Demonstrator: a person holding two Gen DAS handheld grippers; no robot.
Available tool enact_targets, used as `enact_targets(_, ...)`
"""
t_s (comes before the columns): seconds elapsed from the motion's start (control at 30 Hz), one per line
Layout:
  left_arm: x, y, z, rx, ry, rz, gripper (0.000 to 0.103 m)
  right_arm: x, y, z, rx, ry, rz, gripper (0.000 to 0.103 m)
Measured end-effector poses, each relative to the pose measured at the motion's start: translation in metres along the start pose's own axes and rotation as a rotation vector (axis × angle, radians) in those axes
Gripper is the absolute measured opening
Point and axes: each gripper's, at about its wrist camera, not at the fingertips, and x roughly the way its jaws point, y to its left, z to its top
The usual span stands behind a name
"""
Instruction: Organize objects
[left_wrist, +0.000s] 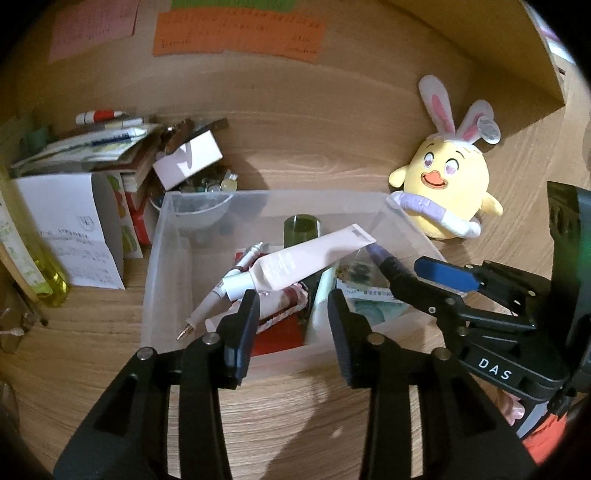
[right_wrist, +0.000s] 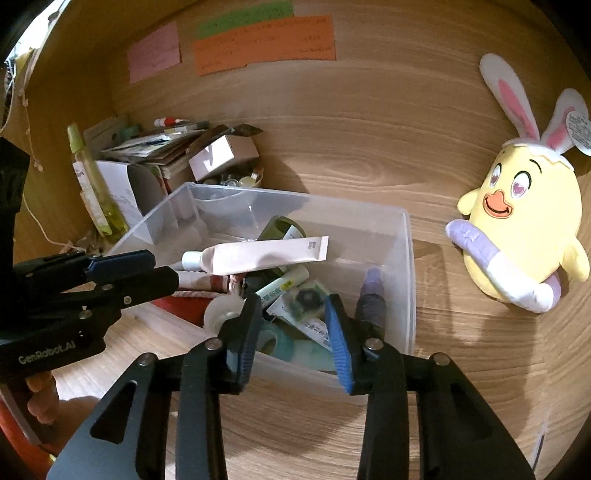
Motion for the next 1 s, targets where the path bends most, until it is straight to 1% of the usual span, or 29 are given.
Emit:
enact_targets(0.17,-0.013,-0.006,0.0,0.024,-0.031,-0.003,0.038,-0.007,0.002,0.0,0.007,-0.007,0.022,0.033)
enact_targets(0.3,-0.027,-0.009,-0.003,0.04,-0.066,0.003,0.047,-0.02,0.004,-0.002,0.006,-0.028,0.038,0.033)
enact_targets(0.43,-0.038,-0.008,-0.007,0.047,-0.091,0.003,0.053,-0.036,0.008,-0.006,-0.007,-0.053,0.043,0.034)
enact_targets(0.53,-0.047,-0.007,-0.013,0.045,-0.111,0.003,0.061,-0.048,0.009,-0.011,0.0,-0.081,0.049,0.044)
enact_targets(0.6,-0.051,-0.007,-0.017,0.05,-0.124,0.008,0.071,-0.057,0.01,-0.014,0.001,-0.105,0.04,0.054)
enact_targets(0.63,-0.053,-0.008,-0.02,0.053,-0.13,0.012,0.074,-0.061,0.011,-0.016,0.002,-0.116,0.035,0.057)
enact_targets(0.67,-0.055,-0.008,-0.022,0.059,-0.138,0.019,0.079,-0.064,0.012,-0.017,0.001,-0.122,0.03,0.062)
enact_targets(0.7,-0.057,-0.009,-0.025,0.066,-0.146,0.028,0.085,-0.067,0.013,-0.019,0.0,-0.127,0.024,0.069)
enact_targets(0.73,-0.059,-0.01,-0.027,0.07,-0.153,0.034,0.088,-0.07,0.015,-0.02,0.001,-0.132,0.019,0.072)
enact_targets(0.8,-0.062,-0.011,-0.032,0.073,-0.168,0.038,0.094,-0.074,0.016,-0.023,0.002,-0.141,0.014,0.082)
enact_targets(0.87,-0.065,-0.01,-0.036,0.063,-0.172,0.027,0.096,-0.077,0.018,-0.026,0.004,-0.145,0.007,0.083)
enact_targets(1.0,-0.065,-0.007,-0.041,0.04,-0.166,0.014,0.097,-0.078,0.017,-0.033,0.019,-0.142,0.011,0.083)
